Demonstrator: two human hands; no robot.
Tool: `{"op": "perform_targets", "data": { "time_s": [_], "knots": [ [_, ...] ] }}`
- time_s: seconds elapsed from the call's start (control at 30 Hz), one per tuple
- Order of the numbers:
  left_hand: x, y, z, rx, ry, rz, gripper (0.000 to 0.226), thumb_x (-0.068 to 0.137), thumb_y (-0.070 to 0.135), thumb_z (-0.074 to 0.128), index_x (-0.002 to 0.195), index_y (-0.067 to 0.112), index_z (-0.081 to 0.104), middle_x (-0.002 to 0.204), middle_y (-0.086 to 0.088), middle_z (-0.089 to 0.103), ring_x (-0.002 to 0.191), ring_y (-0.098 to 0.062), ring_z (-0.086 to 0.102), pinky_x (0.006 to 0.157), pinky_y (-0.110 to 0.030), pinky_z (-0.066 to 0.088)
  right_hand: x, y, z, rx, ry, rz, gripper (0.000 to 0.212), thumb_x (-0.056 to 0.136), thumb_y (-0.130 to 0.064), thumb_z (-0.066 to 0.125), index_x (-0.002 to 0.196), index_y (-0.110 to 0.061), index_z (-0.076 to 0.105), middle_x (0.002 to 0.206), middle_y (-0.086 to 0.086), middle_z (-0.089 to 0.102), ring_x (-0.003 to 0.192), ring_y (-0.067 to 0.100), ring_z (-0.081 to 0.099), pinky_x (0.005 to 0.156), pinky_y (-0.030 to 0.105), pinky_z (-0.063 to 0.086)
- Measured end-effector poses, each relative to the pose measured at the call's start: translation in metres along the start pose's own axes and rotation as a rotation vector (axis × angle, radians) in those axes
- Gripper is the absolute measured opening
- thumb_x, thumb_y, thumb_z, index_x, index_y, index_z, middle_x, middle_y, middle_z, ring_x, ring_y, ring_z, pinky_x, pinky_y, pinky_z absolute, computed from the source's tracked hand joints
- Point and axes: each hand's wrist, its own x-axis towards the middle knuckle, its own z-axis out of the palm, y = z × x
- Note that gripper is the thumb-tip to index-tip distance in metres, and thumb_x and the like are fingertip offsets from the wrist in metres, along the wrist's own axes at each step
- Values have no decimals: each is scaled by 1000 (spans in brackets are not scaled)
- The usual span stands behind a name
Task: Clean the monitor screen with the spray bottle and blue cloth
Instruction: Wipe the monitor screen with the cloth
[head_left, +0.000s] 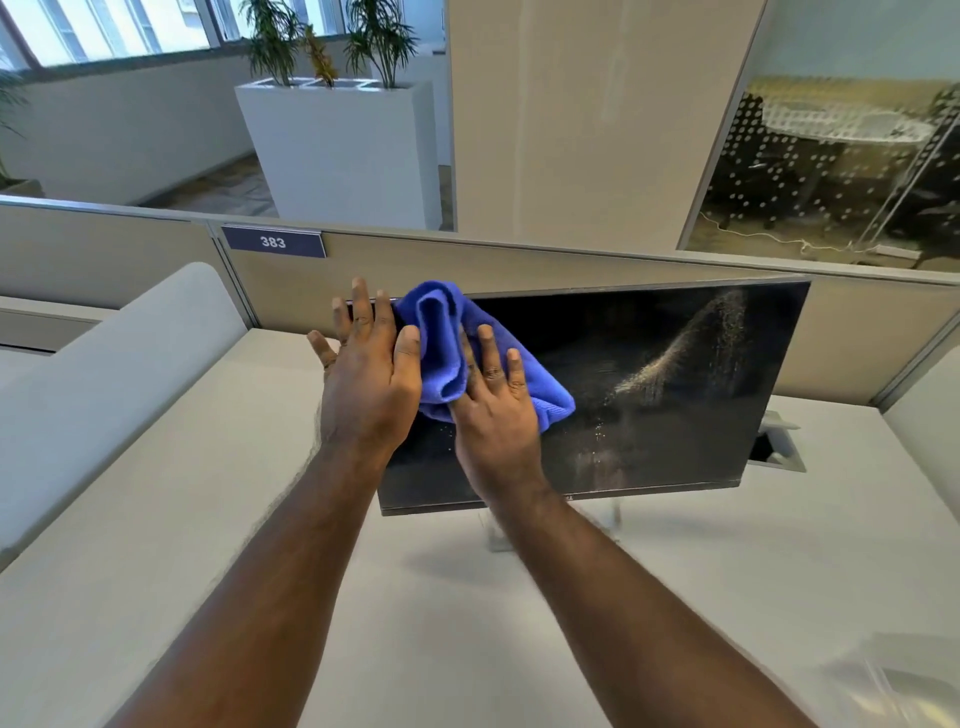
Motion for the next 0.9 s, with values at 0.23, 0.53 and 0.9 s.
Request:
{"op": "perform_targets", "data": {
  "time_s": [0.23,0.53,0.9],
  "knots": [
    [-3,22,11,132,-68,67,69,97,50,14,158,19,9,166,2,-5,152,-18,-11,116,-39,-19,-24,109,-33,-64,171,299,44,77,5,50,115,-4,71,122,21,66,122,29,57,106,54,42],
    [-3,50,30,211,-145,158,69,98,51,13,157,18,2,166,0,-10,151,-18,-15,116,-43,-18,-18,158,-68,76,219,632,36,80,7,55,114,2,65,108,23,63,102,38,56,88,41,45],
    [-1,90,51,209,-184,201,65,99,20,32,158,15,4,166,-2,-9,152,-20,-11,121,-46,-12,-18,108,-29,-13,121,113,51,90,-4,61,140,-4,50,149,19,42,141,39,32,114,56,30]
  ]
}}
